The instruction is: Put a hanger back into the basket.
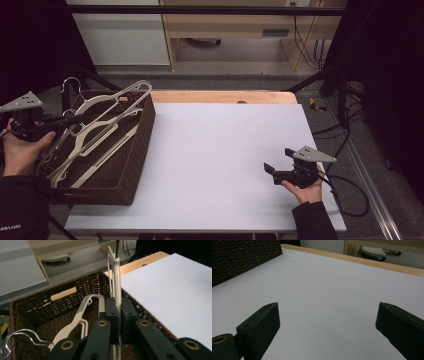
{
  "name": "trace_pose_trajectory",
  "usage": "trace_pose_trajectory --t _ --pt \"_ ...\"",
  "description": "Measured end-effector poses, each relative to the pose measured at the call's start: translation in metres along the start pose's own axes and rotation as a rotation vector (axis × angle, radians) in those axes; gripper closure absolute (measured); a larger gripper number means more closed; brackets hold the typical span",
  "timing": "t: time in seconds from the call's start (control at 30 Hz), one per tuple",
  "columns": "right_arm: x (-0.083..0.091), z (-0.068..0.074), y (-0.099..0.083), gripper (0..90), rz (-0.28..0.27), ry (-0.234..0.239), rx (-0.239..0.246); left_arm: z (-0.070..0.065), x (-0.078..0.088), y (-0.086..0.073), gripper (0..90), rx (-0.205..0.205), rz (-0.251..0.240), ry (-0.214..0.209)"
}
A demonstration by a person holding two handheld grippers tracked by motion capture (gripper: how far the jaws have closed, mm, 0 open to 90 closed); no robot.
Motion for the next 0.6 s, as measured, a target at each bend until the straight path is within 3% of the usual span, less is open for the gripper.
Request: trace_pose_trajectory --t 0.3,0.47,0.6 --pt "-0.001 0.000 -0.001 5.9 0.003 0.000 0.000 0.016 -0.008 -0.023 86.4 0.057 0.032 0.022" --pt "-0.001 0.000 -0.001 5.9 0.005 0.001 0.006 0.012 -0.019 -0.036 86.4 0.061 0.057 -0.014" --pt "-0.001 0.001 -0.001 5.9 0.006 0.002 0.003 0.009 -0.029 -0.048 86.2 0.091 0.068 -0.035"
Point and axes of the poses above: each handheld gripper's, and its own axes: x roughly backward along the jaws, y roughly out of its top, z roughly to its left, the point moved 2 cm from there along -x, roughly forward along the jaws, and after that the axes turned 1 degree about -x, right-handed, at the moved point
